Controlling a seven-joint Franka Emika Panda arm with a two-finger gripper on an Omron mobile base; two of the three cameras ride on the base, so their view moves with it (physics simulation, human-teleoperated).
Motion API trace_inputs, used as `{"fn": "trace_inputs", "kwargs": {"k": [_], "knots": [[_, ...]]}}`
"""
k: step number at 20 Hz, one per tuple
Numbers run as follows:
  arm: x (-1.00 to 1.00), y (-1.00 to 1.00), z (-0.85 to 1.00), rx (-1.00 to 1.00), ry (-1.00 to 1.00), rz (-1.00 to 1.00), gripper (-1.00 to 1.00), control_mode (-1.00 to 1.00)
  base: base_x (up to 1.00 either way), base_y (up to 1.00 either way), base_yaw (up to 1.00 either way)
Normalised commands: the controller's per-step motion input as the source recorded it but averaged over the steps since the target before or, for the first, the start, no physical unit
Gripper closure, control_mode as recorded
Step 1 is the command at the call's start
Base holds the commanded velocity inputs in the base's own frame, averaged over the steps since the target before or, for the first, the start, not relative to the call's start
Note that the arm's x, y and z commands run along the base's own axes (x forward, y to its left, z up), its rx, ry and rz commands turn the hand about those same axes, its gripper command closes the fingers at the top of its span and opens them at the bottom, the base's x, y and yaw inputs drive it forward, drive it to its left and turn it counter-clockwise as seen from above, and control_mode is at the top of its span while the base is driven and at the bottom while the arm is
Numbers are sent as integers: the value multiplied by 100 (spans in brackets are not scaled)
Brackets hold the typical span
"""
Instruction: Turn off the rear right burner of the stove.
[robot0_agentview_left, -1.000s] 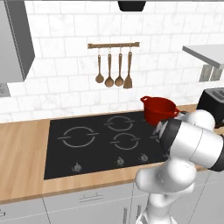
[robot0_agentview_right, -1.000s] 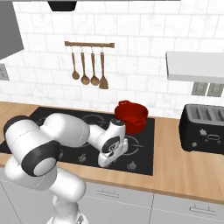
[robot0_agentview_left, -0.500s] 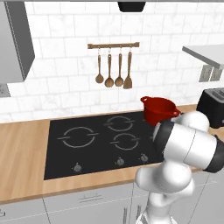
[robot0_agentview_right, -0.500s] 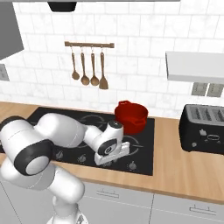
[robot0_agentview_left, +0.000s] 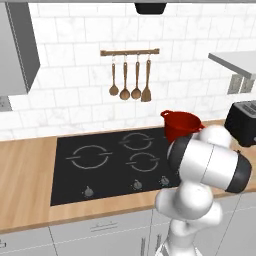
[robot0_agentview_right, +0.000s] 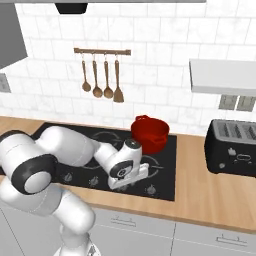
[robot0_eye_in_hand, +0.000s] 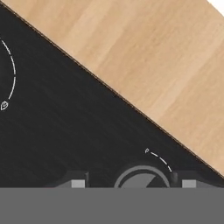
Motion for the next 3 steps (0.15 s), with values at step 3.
{"fn": "trace_inputs", "kwargs": {"k": [3], "knots": [[8, 12, -42, 0, 0, -100, 100, -100, 0, 0, 0]]}}
